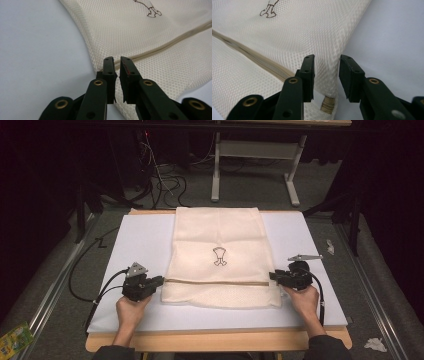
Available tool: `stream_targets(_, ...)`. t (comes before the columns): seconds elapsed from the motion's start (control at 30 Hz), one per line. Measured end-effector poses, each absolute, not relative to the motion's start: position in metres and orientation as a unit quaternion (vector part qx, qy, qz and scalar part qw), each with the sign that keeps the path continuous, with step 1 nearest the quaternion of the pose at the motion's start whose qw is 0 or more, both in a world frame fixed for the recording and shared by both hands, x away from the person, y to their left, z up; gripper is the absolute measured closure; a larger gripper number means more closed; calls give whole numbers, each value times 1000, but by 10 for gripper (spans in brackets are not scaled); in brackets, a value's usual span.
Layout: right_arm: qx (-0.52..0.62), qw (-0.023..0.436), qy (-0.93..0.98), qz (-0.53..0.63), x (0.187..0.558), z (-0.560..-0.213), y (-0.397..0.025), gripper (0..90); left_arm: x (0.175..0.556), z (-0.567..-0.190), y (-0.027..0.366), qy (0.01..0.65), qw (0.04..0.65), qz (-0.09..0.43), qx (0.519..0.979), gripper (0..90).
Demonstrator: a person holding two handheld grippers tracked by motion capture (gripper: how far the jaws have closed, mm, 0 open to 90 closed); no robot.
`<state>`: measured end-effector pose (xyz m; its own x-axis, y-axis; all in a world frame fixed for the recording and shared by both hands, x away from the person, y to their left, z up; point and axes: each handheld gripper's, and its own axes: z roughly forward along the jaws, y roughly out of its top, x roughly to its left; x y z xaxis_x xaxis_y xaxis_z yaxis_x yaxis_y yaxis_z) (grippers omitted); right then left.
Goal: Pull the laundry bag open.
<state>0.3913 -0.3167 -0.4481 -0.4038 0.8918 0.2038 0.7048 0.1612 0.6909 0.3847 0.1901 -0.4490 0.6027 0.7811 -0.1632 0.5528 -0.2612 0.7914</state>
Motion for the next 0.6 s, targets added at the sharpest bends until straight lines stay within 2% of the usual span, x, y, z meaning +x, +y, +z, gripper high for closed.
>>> stream_targets(0.33, 528, 167, 735, 391, 379, -436, -326, 564, 379, -439, 200, 429, 458, 165, 761, 675)
stream_targets(0.6, 542, 175, 713, 410, 370, -431, -343, 540, 377, -433, 208, 435, 461, 183, 751, 616)
